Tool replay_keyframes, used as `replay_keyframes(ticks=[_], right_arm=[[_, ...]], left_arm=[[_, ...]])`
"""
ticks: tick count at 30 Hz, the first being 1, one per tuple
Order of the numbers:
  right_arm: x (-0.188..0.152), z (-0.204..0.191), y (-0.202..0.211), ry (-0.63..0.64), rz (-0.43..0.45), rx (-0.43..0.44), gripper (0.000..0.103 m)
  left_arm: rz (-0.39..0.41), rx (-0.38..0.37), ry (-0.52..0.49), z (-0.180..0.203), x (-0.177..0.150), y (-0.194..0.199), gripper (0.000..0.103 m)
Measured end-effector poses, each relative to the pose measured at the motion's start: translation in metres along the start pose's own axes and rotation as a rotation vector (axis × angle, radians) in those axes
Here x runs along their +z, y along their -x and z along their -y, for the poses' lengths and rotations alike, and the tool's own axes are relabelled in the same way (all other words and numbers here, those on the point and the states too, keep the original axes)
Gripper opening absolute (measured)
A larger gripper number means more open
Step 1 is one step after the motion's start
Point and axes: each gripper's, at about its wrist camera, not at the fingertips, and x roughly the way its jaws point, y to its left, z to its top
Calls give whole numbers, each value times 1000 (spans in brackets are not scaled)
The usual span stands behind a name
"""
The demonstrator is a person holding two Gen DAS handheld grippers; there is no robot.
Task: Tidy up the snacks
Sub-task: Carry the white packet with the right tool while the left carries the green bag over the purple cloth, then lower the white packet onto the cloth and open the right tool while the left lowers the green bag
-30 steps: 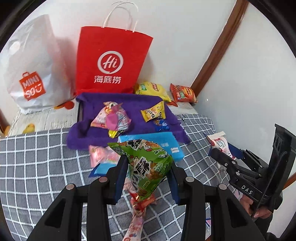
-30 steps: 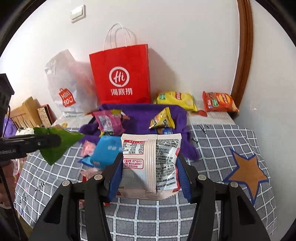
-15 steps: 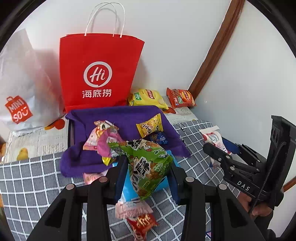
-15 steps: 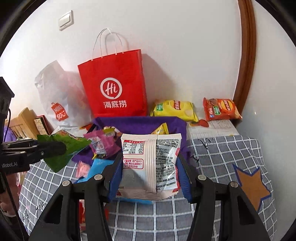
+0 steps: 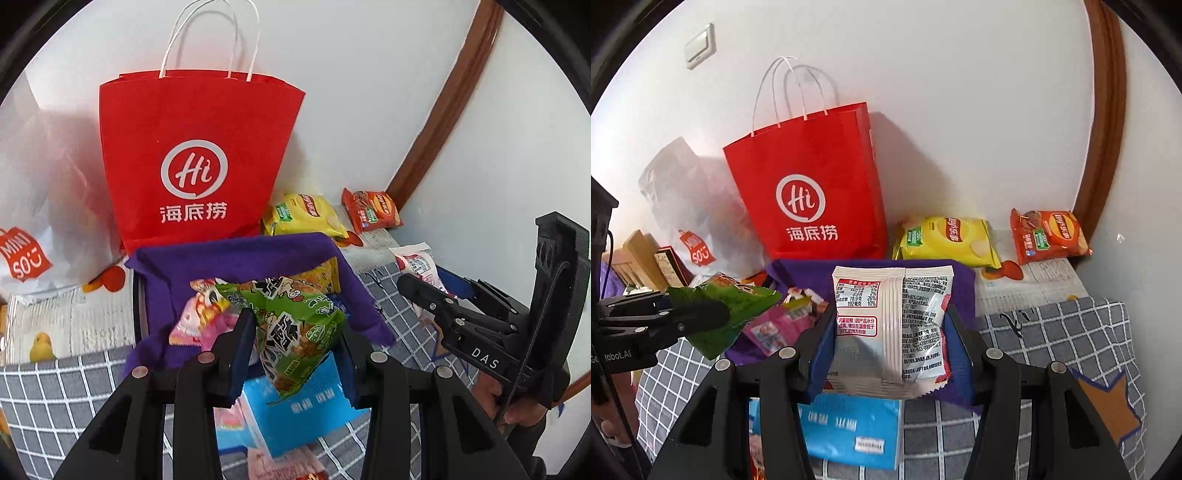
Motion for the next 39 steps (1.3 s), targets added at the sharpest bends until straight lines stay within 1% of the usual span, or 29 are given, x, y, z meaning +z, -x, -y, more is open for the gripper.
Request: replay_keyframes(ticks=[9,15,19,22,24,33,39], right_arm=[[26,-1,-30,7,-4,8,55],[39,-8,-50,13,-9,29,55],[37,-12,-65,35,-26,29,55],[31,-7,-78,29,-39,35,55],[29,-5,-89,28,-72,44,55],[24,0,-99,38,-91,32,55],[19,5,-110,44,-141,19,55]], left_arm=[[3,9,29,-18,23,-17,39],[12,9,51,-32,24,-31,39],[4,-4,74,-42,20,-42,39],[-13,2,67,-45,19,-50,39],[-19,1,72,-48,19,-55,39],[-48,7,103,-60,16,-68,39],[-51,5,92,-58,15,-71,39]])
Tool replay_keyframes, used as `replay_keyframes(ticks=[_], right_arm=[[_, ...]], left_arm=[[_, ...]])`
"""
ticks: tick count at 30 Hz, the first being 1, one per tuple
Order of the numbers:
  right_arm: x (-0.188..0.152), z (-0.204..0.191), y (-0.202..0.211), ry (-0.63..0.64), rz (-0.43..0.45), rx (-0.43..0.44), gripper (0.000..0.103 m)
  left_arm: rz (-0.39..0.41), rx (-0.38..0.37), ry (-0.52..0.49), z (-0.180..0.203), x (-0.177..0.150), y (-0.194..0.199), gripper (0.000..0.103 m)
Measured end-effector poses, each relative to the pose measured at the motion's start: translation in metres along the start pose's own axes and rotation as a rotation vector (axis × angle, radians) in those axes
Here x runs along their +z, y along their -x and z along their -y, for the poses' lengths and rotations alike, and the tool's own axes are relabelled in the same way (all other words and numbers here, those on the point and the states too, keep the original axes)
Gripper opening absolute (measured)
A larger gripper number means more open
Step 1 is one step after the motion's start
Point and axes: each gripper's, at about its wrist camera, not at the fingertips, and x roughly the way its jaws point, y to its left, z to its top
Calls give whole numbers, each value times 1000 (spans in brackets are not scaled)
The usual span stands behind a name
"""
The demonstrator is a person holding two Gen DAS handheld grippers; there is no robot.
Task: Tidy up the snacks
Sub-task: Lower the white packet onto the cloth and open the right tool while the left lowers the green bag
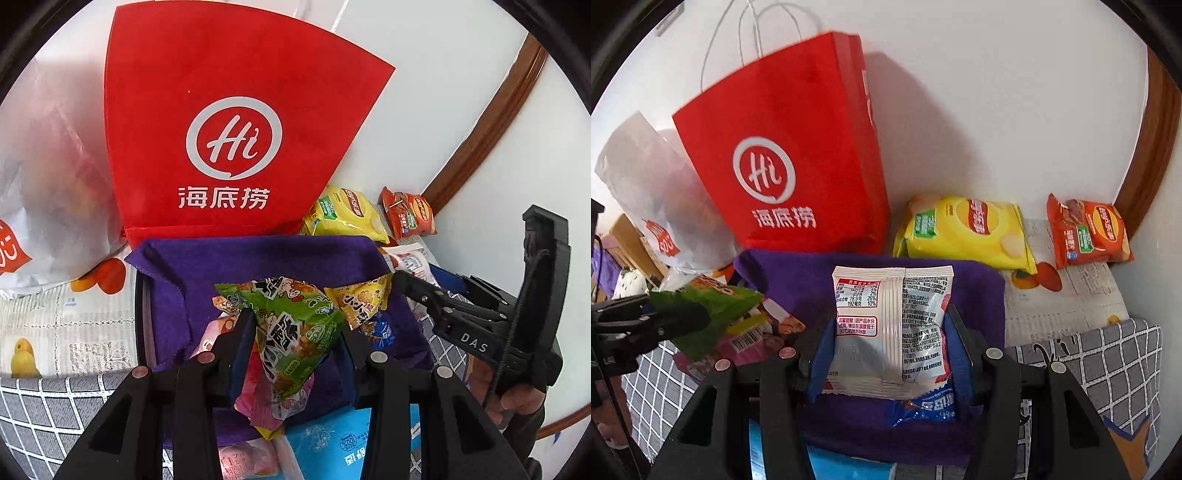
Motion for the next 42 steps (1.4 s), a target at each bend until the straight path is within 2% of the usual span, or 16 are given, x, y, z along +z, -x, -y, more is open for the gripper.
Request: replay_keyframes(ticks=[16,26,35,42], right_arm=[[-3,-1,-10,25,-44,-2,55],[-7,-6,-21,47,-86,10,55],[-12,-9,-36,65,-135,-2,55],[-13,-7,-39,59,-149,-17,55]], left_arm=[[-9,7,14,-3,1,-3,39],[-1,24,52,-18,2,1,39],[-7,-62,33,-6,-4,-10,39],[-11,-83,29,-1,-5,-16,39]])
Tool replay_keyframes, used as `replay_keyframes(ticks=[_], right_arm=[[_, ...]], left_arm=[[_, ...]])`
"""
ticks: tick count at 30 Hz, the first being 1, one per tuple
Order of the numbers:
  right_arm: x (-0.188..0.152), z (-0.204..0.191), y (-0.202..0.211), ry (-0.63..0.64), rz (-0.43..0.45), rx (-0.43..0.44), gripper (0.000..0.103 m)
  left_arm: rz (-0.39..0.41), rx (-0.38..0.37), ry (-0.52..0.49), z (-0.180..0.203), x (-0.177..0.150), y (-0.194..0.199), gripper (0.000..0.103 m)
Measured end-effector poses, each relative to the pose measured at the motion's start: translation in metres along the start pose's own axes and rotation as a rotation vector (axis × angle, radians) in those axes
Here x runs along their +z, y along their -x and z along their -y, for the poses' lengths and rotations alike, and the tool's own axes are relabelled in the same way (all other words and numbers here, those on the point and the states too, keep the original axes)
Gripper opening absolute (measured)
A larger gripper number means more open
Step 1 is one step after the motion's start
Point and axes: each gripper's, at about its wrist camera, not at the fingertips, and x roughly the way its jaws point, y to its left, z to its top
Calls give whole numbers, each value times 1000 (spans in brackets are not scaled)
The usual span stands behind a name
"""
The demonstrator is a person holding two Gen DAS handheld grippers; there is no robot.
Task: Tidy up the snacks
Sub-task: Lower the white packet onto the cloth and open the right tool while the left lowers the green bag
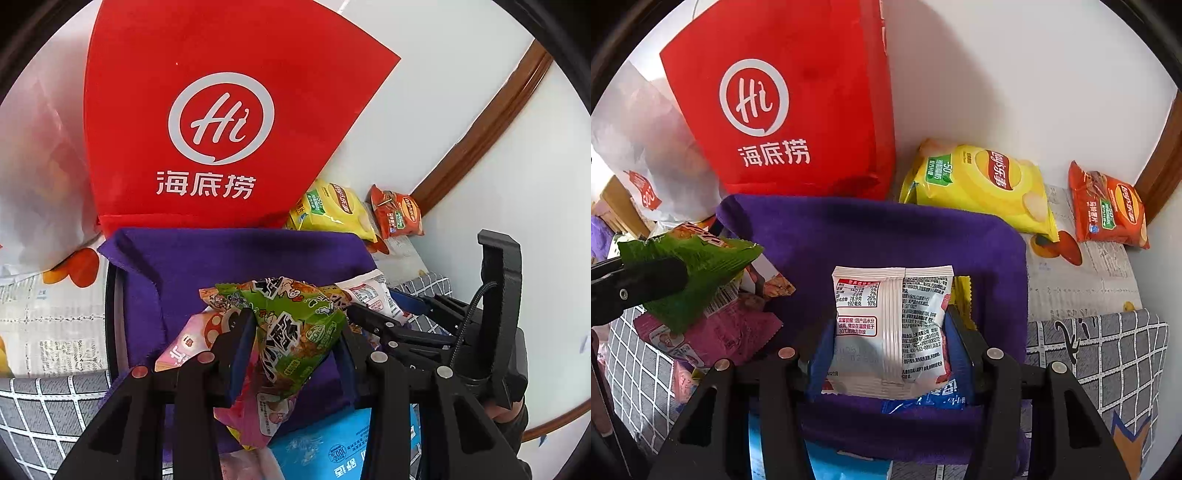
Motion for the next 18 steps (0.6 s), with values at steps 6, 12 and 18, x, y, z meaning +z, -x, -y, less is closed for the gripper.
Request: replay_keyframes(ticks=[6,12,18], right_arm=[[0,0,-2,2,-8,-6,55],[-1,1,-5,12,-16,-18,55],[0,1,-6,17,-20,-28,56]], left_arm=[[1,-4,4,0,0,-2,39],[1,-2,8,0,1,-6,40],[15,11,1,3,-1,-9,40]])
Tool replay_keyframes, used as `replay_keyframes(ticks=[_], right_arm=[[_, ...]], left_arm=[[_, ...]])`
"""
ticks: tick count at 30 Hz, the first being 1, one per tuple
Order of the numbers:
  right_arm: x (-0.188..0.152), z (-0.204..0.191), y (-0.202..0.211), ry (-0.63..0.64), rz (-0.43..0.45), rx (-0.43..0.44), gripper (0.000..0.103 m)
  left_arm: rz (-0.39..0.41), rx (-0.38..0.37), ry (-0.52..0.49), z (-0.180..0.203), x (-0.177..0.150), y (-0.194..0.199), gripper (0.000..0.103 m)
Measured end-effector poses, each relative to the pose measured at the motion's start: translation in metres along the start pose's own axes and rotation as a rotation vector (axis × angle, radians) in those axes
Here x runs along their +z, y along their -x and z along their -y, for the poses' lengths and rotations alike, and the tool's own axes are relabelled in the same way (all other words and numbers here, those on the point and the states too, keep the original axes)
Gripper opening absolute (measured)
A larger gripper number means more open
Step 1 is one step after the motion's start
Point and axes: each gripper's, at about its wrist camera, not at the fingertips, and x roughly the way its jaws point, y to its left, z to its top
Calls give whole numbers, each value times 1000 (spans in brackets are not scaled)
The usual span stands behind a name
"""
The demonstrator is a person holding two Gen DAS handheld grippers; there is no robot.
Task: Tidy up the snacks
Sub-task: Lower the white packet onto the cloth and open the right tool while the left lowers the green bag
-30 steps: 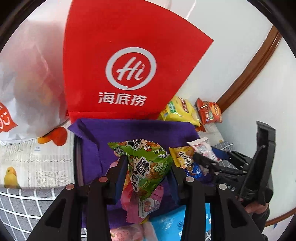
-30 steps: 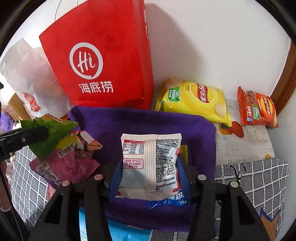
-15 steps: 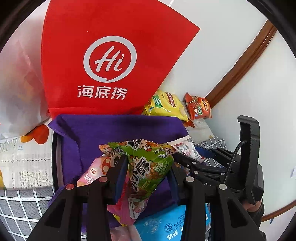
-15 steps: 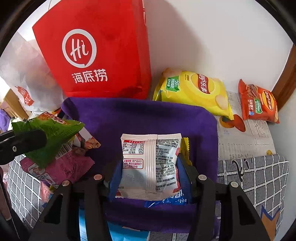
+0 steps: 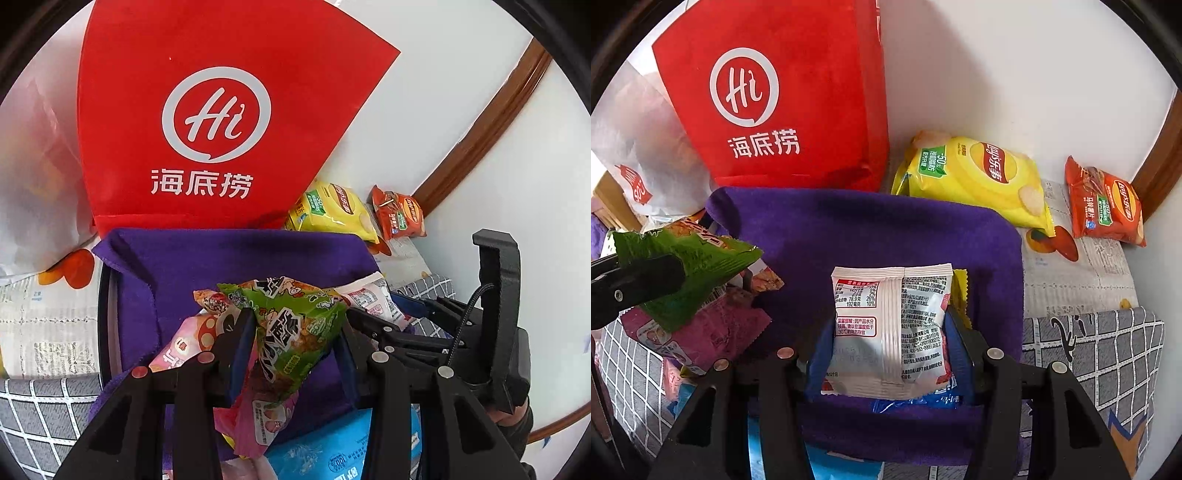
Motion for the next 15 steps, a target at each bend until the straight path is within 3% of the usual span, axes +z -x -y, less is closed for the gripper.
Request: replay_keyframes(ticks=[5,15], right_arm=[[1,1,0,4,-14,-11,56],[6,6,23,-13,46,-18,64]], left_arm=[[1,-10,14,0,-1,-6,40],[-5,1,29,-2,-2,-12,43]])
